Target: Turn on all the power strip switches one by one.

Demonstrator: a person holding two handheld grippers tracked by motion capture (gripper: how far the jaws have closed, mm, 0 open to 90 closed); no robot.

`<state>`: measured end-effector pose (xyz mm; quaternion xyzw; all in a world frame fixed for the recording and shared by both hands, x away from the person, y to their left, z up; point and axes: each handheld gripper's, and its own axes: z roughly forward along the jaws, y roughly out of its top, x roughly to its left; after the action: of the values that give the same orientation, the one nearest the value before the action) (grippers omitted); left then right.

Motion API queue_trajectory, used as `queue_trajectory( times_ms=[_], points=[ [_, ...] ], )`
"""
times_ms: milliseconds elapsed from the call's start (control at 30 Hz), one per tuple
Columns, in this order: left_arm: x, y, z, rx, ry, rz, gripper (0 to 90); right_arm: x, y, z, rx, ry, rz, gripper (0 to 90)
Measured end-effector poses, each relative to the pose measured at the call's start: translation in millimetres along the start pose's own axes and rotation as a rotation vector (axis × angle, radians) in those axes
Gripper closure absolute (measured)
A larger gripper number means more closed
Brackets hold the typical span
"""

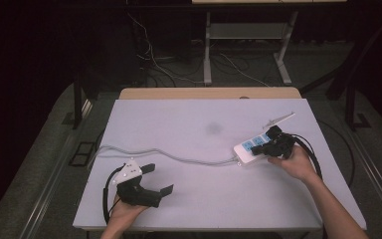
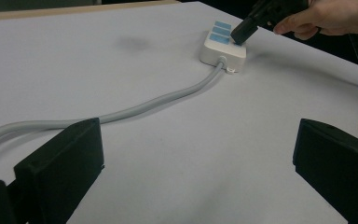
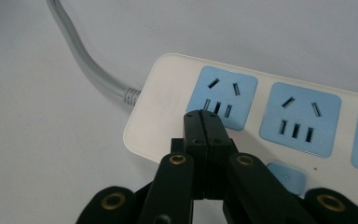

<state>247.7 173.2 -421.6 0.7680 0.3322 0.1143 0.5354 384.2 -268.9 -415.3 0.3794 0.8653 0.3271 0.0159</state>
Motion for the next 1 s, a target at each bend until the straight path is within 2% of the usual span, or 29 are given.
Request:
queue_trajectory(
  times_ms=[100, 233, 333, 667, 1000],
  points=[
    [-0.4, -0.1, 0.4, 0.003, -0.001, 0.001, 0.4, 1.9, 0.8, 1.4, 0.011, -0.014, -0.021, 90.0],
    [-0.9, 0.0, 0.4, 0.003, 0.000, 0.004, 0.4, -0.8, 0.5, 1.7, 0.003, 0.006, -0.004, 90.0],
    [0.0, -0.3, 0.4, 0.002, 0.001, 0.000, 0.4, 2.4, 3.1, 1.3, 0.022, -0.017, -0.021, 90.0],
    [1.9, -0.4, -0.5, -0.003, -0.001, -0.005, 0.4, 0.9, 2.9, -2.9, 0.033, -0.017, -0.003, 90.0],
    [1.4, -0.5, -0.1, -0.001, -0.002, -0.005, 0.4, -3.3, 3.8, -19.1, -0.009, -0.018, 0.009, 90.0]
  ],
)
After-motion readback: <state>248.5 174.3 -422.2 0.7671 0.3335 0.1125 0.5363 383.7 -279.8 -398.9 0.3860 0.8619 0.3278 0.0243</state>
